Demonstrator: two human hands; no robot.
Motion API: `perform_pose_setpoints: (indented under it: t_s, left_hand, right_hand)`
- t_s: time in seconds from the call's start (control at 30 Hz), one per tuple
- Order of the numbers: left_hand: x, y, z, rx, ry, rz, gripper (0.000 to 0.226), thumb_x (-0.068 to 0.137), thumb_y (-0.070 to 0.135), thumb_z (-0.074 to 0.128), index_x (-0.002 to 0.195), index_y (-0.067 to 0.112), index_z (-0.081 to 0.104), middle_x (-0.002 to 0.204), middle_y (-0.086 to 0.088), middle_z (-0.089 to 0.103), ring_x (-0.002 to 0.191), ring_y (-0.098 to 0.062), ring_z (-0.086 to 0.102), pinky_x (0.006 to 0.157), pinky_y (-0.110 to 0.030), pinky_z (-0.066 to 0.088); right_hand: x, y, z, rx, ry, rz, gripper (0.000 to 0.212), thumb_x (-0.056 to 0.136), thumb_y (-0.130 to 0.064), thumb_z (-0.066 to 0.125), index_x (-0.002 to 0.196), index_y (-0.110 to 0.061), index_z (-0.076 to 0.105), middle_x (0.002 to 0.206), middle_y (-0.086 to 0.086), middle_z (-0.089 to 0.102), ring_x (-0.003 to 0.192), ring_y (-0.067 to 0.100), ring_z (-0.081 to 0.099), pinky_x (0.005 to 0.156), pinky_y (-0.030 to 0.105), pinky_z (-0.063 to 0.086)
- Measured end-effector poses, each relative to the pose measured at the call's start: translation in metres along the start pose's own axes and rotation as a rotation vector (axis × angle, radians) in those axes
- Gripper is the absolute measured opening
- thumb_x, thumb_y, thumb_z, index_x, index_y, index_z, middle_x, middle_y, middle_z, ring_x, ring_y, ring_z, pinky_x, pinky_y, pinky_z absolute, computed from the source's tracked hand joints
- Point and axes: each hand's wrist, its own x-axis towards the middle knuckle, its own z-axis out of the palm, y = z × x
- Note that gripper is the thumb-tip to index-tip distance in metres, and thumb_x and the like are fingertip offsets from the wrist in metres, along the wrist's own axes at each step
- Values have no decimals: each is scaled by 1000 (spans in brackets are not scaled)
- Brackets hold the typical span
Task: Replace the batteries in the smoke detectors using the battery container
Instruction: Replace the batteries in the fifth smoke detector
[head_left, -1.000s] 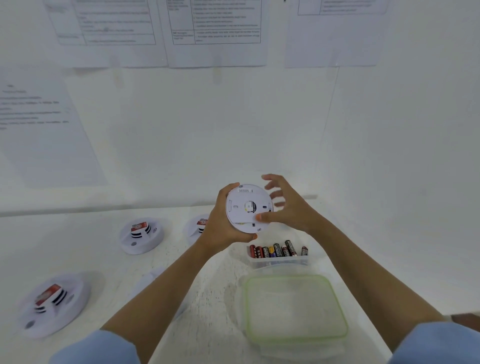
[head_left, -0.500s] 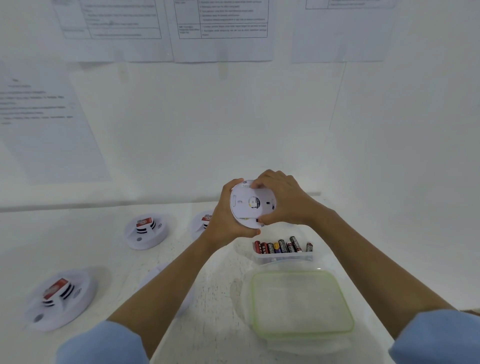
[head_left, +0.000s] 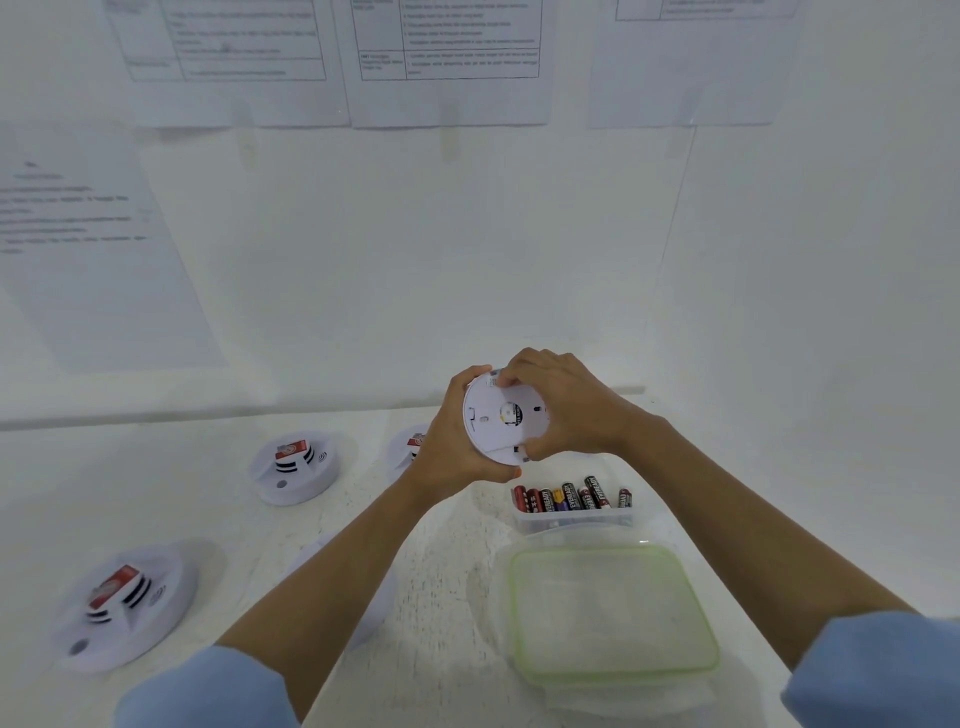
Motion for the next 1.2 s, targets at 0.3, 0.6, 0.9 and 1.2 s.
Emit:
perform_pose_setpoints:
  t_s: [0.3, 0.6, 0.9, 1.2]
  left_hand:
    - [2, 1, 1, -30, -23, 0, 101, 43, 9, 85, 128, 26, 33, 127, 6, 45, 116, -9, 48, 84, -24, 50]
    - [2, 5, 1, -23, -52, -13, 98, 44, 7, 82, 125, 30, 33, 124, 10, 45, 110, 4, 50, 82, -18, 49]
    - [2, 8, 0, -14, -69, -2, 98, 42, 20, 81, 126, 28, 32, 125, 7, 44, 110, 2, 50, 82, -18, 49]
    - [0, 7, 3, -15, -23, -10, 102, 41, 18, 81, 129, 24, 30, 126, 6, 44, 112, -2, 50, 82, -21, 50]
  right_hand:
    - [-2, 1, -9, 3, -47, 11, 72, 64, -29, 80, 128, -16, 49, 118, -1, 49, 105, 14, 46, 84, 26, 36]
    - [0, 0, -6, -51, -15, -6, 76, 61, -32, 81, 126, -12, 48, 115, 3, 49, 102, 16, 45, 83, 19, 31]
    - [-1, 0, -3, -28, 15, -9, 75, 59, -31, 82, 122, -10, 49, 115, 3, 49, 97, 14, 42, 80, 19, 33]
    - [-2, 1, -3, -7, 18, 9, 75, 60, -31, 81, 124, -11, 48, 116, 1, 48, 96, 11, 40, 81, 20, 36]
